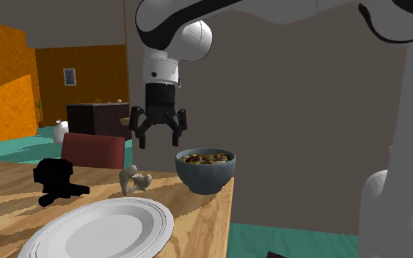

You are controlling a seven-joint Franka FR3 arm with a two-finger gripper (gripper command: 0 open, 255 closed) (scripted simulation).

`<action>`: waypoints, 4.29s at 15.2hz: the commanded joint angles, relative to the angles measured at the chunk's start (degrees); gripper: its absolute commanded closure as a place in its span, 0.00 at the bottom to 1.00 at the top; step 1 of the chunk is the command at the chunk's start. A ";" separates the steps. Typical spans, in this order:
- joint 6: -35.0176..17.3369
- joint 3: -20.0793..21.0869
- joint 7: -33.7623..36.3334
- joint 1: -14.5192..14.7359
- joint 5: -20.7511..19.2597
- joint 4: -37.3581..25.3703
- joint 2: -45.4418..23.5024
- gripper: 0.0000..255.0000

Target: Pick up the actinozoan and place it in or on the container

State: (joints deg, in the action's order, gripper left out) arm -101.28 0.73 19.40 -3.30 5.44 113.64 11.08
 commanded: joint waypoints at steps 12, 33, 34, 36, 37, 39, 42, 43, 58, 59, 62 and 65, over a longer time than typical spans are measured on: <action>-1.81 -0.94 7.86 -1.02 5.86 -17.38 -21.26 0.00; -4.48 -0.77 7.74 -0.77 5.99 -14.88 -21.41 1.00; -4.48 -0.77 7.74 -0.77 5.99 -14.88 -21.41 0.00; -7.45 -0.01 20.81 4.62 -8.94 -9.73 -15.95 0.00; -8.19 0.10 20.83 4.49 -8.97 -9.10 -16.07 0.00; -9.67 0.13 20.86 4.38 -9.01 -7.89 -16.33 0.00; -11.88 0.08 20.90 4.32 -9.07 -6.18 -16.82 0.00; -12.61 0.06 20.91 4.30 -9.09 -5.63 -17.01 0.00; -13.01 0.05 20.92 4.29 -9.10 -5.34 -17.12 1.00; -13.01 0.05 20.92 4.29 -9.10 -5.34 -17.12 1.00; -12.30 0.06 20.88 4.29 -9.08 -5.86 -16.92 1.00; -10.10 0.07 20.75 4.30 -9.02 -7.55 -16.42 1.00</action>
State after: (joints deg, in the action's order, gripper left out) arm -112.17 0.78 40.16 0.98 -3.59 106.73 -5.47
